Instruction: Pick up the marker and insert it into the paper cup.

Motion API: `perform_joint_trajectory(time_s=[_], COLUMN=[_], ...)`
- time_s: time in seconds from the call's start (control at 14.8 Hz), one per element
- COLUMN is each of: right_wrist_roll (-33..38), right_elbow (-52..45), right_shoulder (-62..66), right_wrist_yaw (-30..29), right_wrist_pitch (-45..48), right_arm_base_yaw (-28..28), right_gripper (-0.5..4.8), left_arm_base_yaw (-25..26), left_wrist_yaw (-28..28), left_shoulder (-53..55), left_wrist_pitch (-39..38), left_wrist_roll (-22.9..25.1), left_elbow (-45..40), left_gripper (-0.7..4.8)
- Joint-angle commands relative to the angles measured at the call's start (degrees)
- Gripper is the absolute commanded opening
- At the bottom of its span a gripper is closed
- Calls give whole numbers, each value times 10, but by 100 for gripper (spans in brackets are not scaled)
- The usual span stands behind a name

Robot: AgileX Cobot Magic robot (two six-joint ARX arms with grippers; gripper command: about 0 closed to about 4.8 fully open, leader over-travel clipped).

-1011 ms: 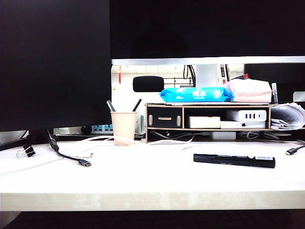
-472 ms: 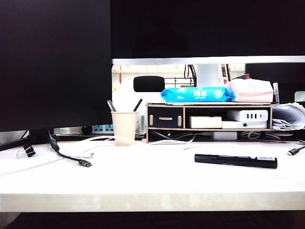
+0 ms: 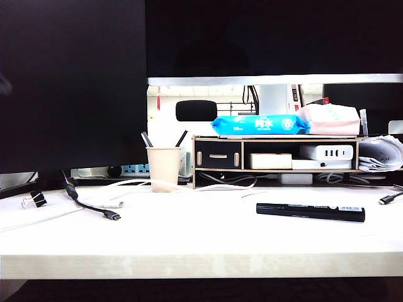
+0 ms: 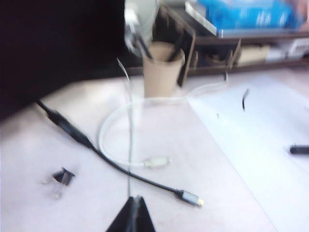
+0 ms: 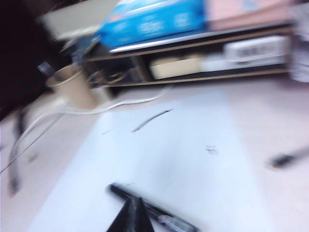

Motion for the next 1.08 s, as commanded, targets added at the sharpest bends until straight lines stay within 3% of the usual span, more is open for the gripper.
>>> perform_joint_trajectory(time_s=[0.07, 0.34, 0.54, 0.67, 0.81, 1.08], right_wrist_roll=[-34, -56, -86, -159, -206, -252], right_elbow=[61, 153, 181, 205, 226, 320], right_shoulder=[108, 260, 324, 367, 399, 483], right_wrist_yaw=[-101, -117, -48, 21, 90, 139], right_wrist_pitch=[7, -48, -55, -89, -120, -201], right_arm_base_yaw=[1, 70, 145, 191, 214, 215], right_gripper=[-8, -9, -9, -9, -8, -8], left_arm_base_yaw=[0, 0, 0, 0, 0, 0], left_wrist_yaw=[9, 9, 17, 21, 21, 60], left_shoulder=[29, 65, 87, 103, 126, 174], left_wrist_pitch=[12, 24, 19, 18, 19, 19], left_wrist_roll=[0, 0, 0, 2, 2, 0], left_elbow=[11, 26, 50, 70, 85, 90], left_gripper=[-5, -5, -5, -5, -5, -5])
